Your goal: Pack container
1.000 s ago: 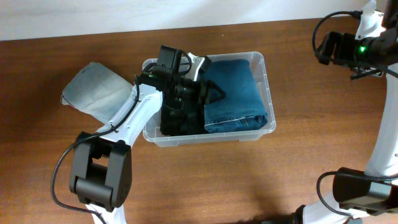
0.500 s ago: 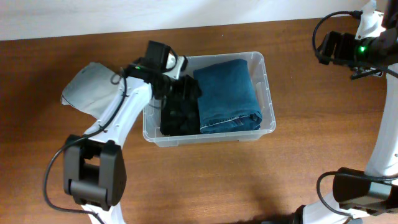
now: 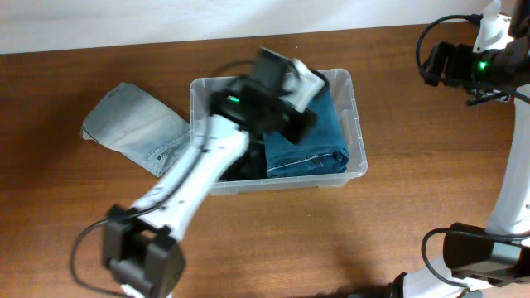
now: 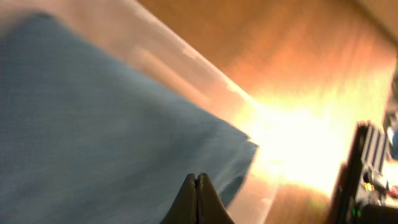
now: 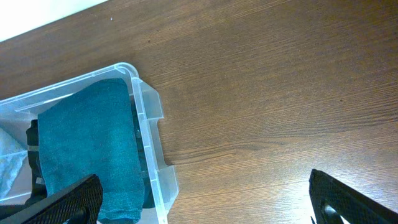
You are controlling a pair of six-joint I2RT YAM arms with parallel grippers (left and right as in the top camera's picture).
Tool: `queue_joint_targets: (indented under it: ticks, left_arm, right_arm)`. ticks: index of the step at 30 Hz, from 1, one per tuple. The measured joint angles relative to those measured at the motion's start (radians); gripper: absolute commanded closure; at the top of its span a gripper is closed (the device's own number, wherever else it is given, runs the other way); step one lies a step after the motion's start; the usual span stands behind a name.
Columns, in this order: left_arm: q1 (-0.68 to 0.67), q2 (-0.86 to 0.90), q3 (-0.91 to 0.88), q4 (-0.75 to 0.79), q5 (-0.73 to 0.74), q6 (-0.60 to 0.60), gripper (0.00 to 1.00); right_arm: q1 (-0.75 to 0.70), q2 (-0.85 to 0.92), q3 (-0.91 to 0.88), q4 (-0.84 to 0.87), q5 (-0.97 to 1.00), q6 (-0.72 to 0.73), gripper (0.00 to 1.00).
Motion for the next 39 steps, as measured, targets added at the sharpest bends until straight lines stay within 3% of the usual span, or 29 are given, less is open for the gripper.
queue_joint_targets:
  ticks: [10,21,22,24,25,29,32,39]
  left_arm:
    - [-0.118,0.256,0.007,-0.025,0.105,0.004,1.00]
    - [-0.070,0.219,0.109,-0.195,0.109,0.020,0.99]
    - [-0.062,0.200,0.117,-0.203,0.105,0.022,0.96]
    - [-0.042,0.134,0.136,-0.204,0.097,0.025,0.59]
    - [-0.034,0.096,0.143,-0.199,0.093,0.033,0.56]
    - [-0.021,-0.052,0.173,-0.169,0.032,0.049,0.47]
    - [-0.023,-0.087,0.190,-0.143,-0.013,0.054,0.47]
    - [-0.025,0.093,0.189,-0.140,-0.051,0.055,0.47]
  right_arm:
    - [0.000,0.000,0.000,0.000,0.000,0.000,0.01]
    - [0.000,0.000,0.000,0.000,0.000,0.000,0.01]
    - [0.000,0.000,0.000,0.000,0.000,0.000,0.01]
    - [0.000,0.000,0.000,0.000,0.000,0.000,0.01]
    - [0.000,0.000,0.000,0.000,0.000,0.000,0.02]
    - [0.000,0.000,0.000,0.000,0.000,0.001,0.02]
    - [0.000,0.000,0.000,0.000,0.002,0.001,0.01]
    - [-0.013,0.000,0.000,0.008,0.146,0.058,0.01]
